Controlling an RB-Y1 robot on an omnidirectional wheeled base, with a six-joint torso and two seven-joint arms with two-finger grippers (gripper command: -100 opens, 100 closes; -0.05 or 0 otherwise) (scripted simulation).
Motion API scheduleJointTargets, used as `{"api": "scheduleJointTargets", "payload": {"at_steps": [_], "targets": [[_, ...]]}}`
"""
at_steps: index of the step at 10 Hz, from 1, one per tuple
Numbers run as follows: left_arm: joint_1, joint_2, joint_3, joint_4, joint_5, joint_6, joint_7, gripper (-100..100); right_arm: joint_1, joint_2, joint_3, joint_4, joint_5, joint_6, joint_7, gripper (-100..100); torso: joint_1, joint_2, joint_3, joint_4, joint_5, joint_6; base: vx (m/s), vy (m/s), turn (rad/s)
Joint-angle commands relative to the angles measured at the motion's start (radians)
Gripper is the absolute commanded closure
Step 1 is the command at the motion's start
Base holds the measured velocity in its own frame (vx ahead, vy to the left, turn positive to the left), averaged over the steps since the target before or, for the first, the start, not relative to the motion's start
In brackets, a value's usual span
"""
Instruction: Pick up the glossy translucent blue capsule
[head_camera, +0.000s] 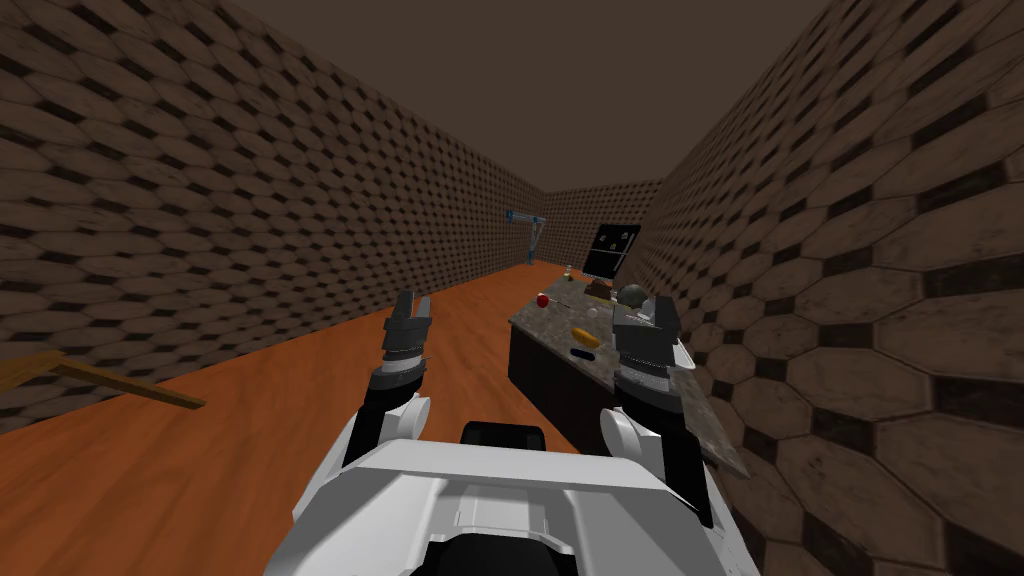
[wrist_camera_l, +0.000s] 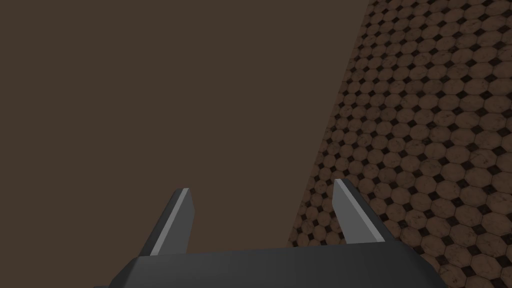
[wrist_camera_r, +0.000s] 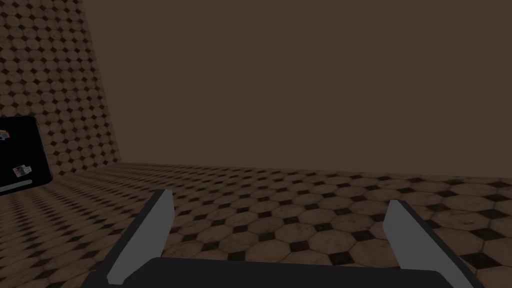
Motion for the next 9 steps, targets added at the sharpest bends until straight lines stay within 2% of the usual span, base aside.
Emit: {"api": "scheduleJointTargets", "payload": {"at_steps": [1,5,9], "targets": [[0.000,0.000,0.000,0.000,0.000,0.000,0.000,0,0.014,-0.036,0.001,0.014,0.012,-0.006,0.016,-100,0.000,0.000,0.000,0.000,0.000,0.000,-0.060,0.046,-0.021],[0.000,0.000,0.000,0.000,0.000,0.000,0.000,0,0.057,-0.128,0.004,0.067,0.053,-0.024,0.069,-100,0.004,0.010,0.006,0.002,0.001,0.000,-0.133,0.076,-0.026],[0.000,0.000,0.000,0.000,0.000,0.000,0.000,0,0.115,-0.250,0.008,0.165,0.121,-0.040,0.145,-100,0.007,0.008,0.005,0.002,0.002,0.000,-0.122,0.104,0.001]]}}
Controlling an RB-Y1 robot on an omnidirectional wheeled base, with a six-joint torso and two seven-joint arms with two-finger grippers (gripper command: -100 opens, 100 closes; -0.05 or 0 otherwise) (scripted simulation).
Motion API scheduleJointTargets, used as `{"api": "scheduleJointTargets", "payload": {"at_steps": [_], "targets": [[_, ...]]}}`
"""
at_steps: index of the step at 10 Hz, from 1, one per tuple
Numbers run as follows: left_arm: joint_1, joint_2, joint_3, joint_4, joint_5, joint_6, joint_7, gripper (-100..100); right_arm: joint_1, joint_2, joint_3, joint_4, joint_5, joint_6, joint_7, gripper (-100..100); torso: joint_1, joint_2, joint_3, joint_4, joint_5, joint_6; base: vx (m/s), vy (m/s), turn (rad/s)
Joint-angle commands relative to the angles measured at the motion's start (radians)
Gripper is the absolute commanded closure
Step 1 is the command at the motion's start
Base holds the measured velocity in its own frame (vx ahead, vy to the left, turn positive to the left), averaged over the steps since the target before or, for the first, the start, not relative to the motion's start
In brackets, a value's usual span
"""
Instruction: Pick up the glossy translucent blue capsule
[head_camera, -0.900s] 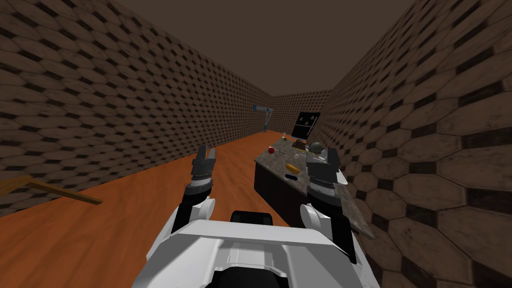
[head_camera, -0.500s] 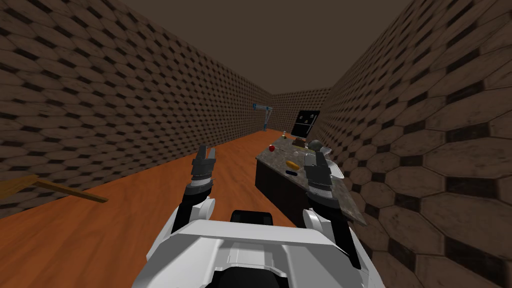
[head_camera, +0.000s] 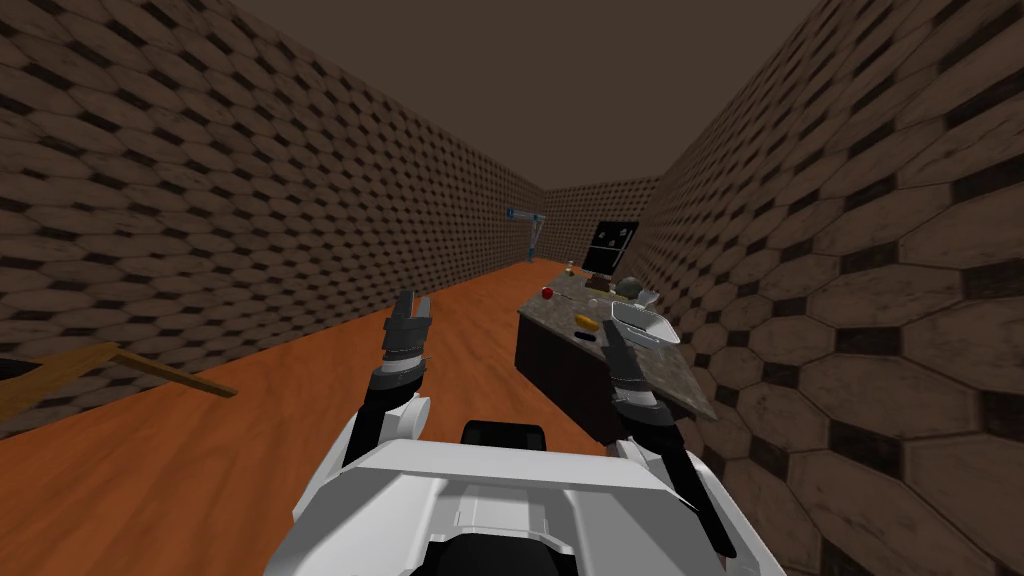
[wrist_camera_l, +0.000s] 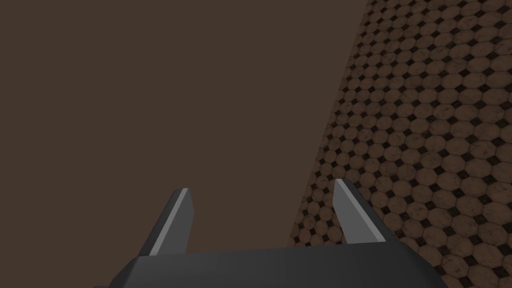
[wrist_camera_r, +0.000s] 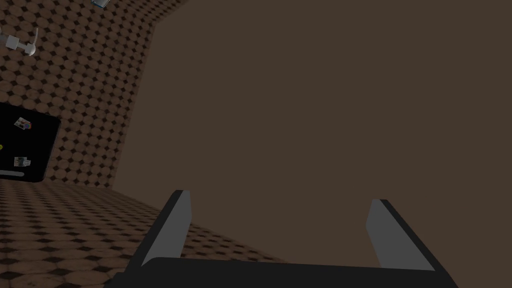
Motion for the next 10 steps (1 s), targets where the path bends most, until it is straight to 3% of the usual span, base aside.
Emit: {"api": "scheduleJointTargets", "payload": {"at_steps": [1,5,6,9,10], "targets": [[0.000,0.000,0.000,0.000,0.000,0.000,0.000,0,0.007,-0.029,0.000,0.023,0.012,-0.004,0.015,-100,0.000,0.000,0.000,0.000,0.000,0.000,-0.058,0.075,0.002],[0.000,0.000,0.000,0.000,0.000,0.000,0.000,0,0.056,-0.150,0.008,0.125,0.079,-0.012,0.081,-100,-0.003,-0.004,-0.002,-0.001,-0.001,0.000,-0.054,0.072,0.022],[0.000,0.000,0.000,0.000,0.000,0.000,0.000,0,0.056,-0.152,0.008,0.125,0.079,-0.012,0.081,-100,-0.003,-0.004,-0.002,-0.001,-0.001,0.000,-0.035,0.055,0.014],[0.000,0.000,0.000,0.000,0.000,0.000,0.000,0,0.089,-0.240,0.013,0.204,0.130,-0.014,0.128,-100,-0.004,-0.006,-0.003,-0.001,-0.001,0.000,-0.027,0.066,0.033],[0.000,0.000,0.000,0.000,0.000,0.000,0.000,0,0.089,-0.245,0.013,0.205,0.130,-0.014,0.128,-100,-0.003,-0.005,-0.003,-0.001,-0.001,0.000,-0.025,0.065,0.009]]}}
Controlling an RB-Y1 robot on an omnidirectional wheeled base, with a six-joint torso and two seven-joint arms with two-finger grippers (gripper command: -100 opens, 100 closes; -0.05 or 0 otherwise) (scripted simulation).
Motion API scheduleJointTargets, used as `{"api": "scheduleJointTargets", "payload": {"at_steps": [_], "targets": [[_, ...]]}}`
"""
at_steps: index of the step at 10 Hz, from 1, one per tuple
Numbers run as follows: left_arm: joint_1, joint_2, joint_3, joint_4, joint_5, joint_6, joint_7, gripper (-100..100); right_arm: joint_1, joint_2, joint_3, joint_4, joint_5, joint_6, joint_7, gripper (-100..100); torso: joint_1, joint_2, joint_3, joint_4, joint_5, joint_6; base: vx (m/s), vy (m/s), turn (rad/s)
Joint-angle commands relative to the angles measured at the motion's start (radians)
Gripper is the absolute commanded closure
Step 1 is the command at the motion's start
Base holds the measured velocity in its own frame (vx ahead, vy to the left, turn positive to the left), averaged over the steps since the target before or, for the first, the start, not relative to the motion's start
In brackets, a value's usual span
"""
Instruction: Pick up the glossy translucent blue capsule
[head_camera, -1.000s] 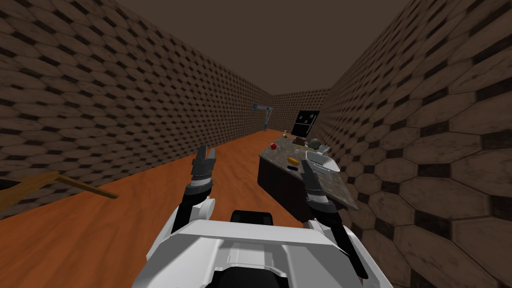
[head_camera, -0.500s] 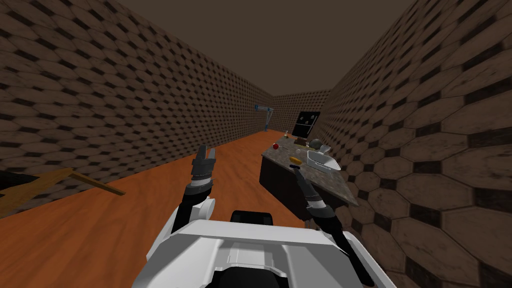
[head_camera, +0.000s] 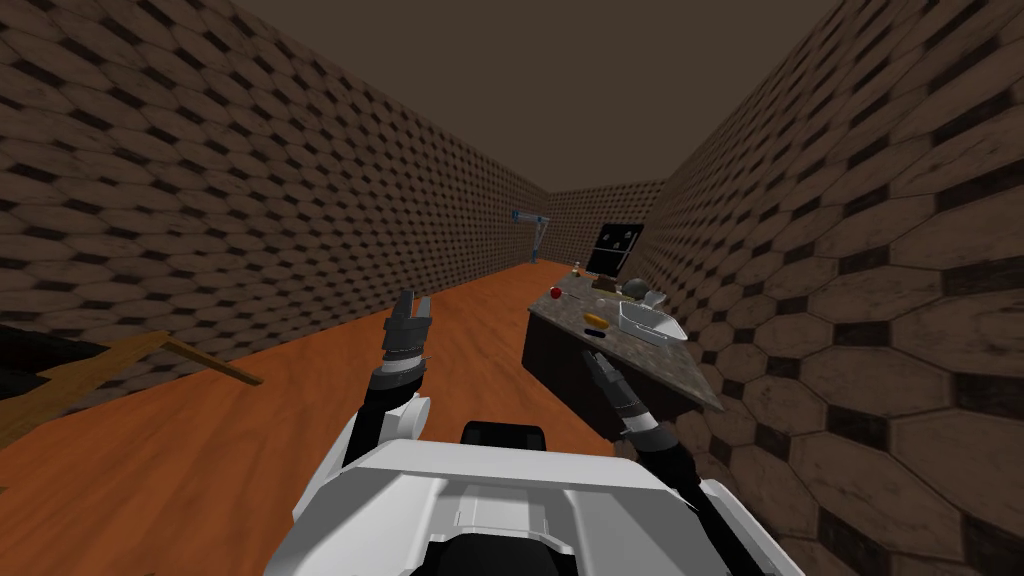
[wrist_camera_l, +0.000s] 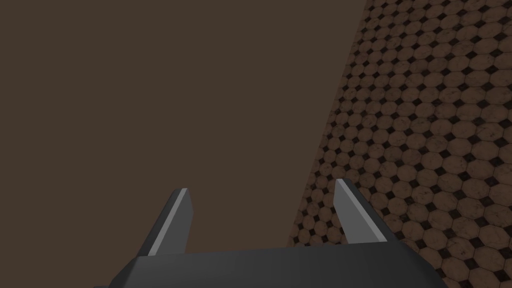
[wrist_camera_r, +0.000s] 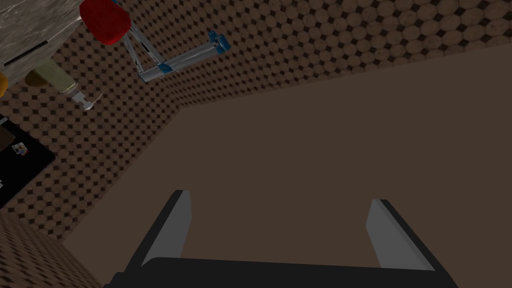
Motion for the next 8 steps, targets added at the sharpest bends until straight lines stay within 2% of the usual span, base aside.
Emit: {"api": "scheduleJointTargets", "payload": {"at_steps": [1,2,3,4,5,6,7,8], "targets": [[0.000,0.000,0.000,0.000,0.000,0.000,0.000,0,0.015,-0.050,0.006,0.050,0.033,0.001,0.031,-100,0.000,0.000,0.000,0.000,0.000,0.000,-0.019,0.078,0.049],[0.000,0.000,0.000,0.000,0.000,0.000,0.000,0,0.015,-0.055,0.006,0.055,0.033,0.001,0.031,-100,0.001,0.000,0.000,0.000,0.000,0.000,-0.016,0.058,0.019],[0.000,0.000,0.000,0.000,0.000,0.000,0.000,0,0.030,-0.093,0.008,0.100,0.060,0.002,0.054,-100,0.000,-0.001,0.000,0.000,0.000,0.000,-0.005,0.065,0.072],[0.000,0.000,0.000,0.000,0.000,0.000,0.000,0,0.030,-0.107,0.008,0.100,0.060,0.002,0.054,-100,0.000,-0.001,-0.001,0.000,0.000,0.000,-0.005,0.058,0.014],[0.000,0.000,0.000,0.000,0.000,0.000,0.000,0,0.045,-0.140,0.010,0.147,0.087,0.005,0.076,-100,-0.001,-0.001,-0.001,0.000,0.000,0.000,-0.004,0.078,0.059],[0.000,0.000,0.000,0.000,0.000,0.000,0.000,0,0.045,-0.162,0.010,0.147,0.087,0.005,0.076,-100,0.001,-0.001,-0.001,0.000,0.000,0.000,-0.008,0.062,0.020],[0.000,0.000,0.000,0.000,0.000,0.000,0.000,0,0.060,-0.191,0.012,0.188,0.115,0.008,0.098,-100,0.000,-0.001,-0.001,0.000,0.000,0.000,0.003,0.065,0.060],[0.000,0.000,0.000,0.000,0.000,0.000,0.000,0,0.060,-0.217,0.012,0.195,0.115,0.008,0.098,-100,0.000,-0.002,-0.001,0.000,0.000,0.000,0.004,0.061,0.029]]}}
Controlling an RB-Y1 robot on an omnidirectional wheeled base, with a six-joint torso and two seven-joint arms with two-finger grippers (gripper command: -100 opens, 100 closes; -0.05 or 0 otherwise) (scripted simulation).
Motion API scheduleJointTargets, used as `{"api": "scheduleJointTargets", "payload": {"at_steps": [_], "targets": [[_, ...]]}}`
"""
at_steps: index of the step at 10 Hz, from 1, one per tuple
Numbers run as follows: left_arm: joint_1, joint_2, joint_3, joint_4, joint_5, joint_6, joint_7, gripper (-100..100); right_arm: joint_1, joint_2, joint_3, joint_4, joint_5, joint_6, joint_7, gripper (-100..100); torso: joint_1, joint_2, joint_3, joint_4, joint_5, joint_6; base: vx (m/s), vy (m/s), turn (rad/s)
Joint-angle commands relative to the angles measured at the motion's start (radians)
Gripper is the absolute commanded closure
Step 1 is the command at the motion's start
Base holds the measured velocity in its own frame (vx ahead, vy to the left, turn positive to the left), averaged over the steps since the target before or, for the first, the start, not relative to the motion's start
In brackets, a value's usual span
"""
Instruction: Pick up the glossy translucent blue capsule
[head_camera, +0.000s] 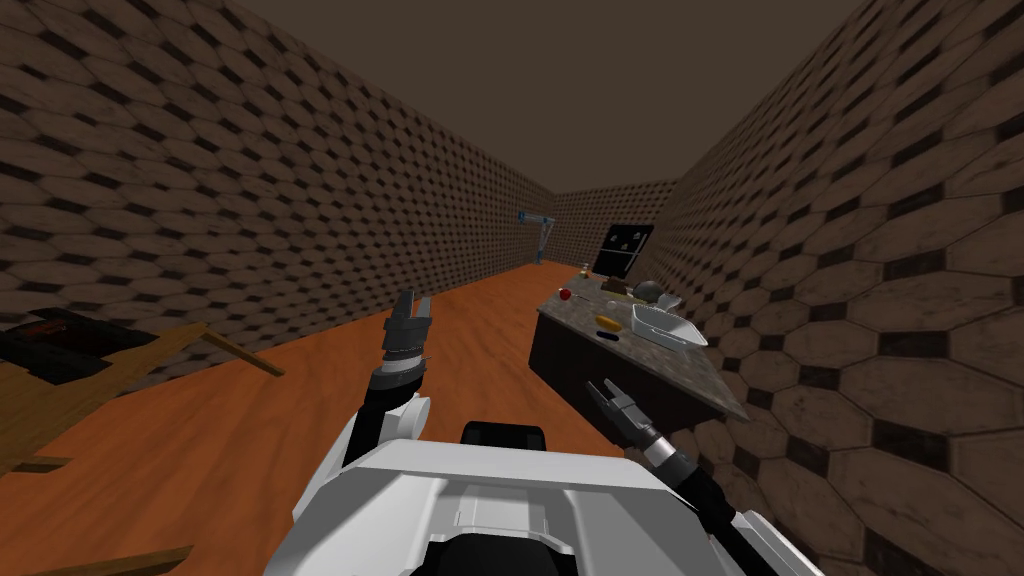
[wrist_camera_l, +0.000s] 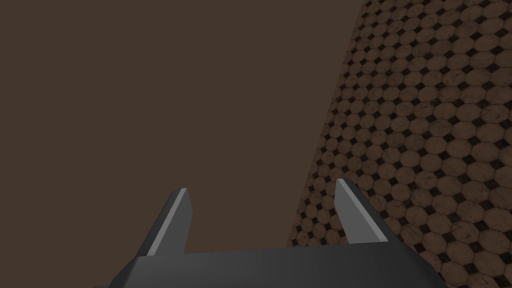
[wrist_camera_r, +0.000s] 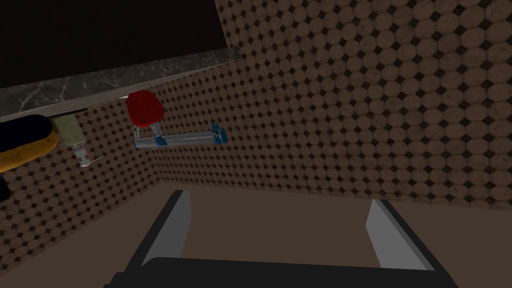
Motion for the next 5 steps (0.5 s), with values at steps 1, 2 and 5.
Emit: {"api": "scheduleJointTargets", "payload": {"at_steps": [1,2,5], "targets": [[0.000,0.000,0.000,0.000,0.000,0.000,0.000,0,0.013,-0.050,0.004,0.050,0.033,0.004,0.026,-100,0.000,0.000,0.000,0.000,0.000,0.000,0.023,0.085,0.070],[0.000,0.000,0.000,0.000,0.000,0.000,0.000,0,0.013,-0.073,0.004,0.061,0.033,0.004,0.026,-100,0.001,-0.001,-0.001,0.000,0.000,0.000,0.021,0.071,0.029],[0.000,0.000,0.000,0.000,0.000,0.000,0.000,0,0.027,-0.130,0.007,0.111,0.060,0.009,0.046,-100,0.000,-0.001,0.000,0.000,0.000,0.000,0.011,0.050,0.032]]}}
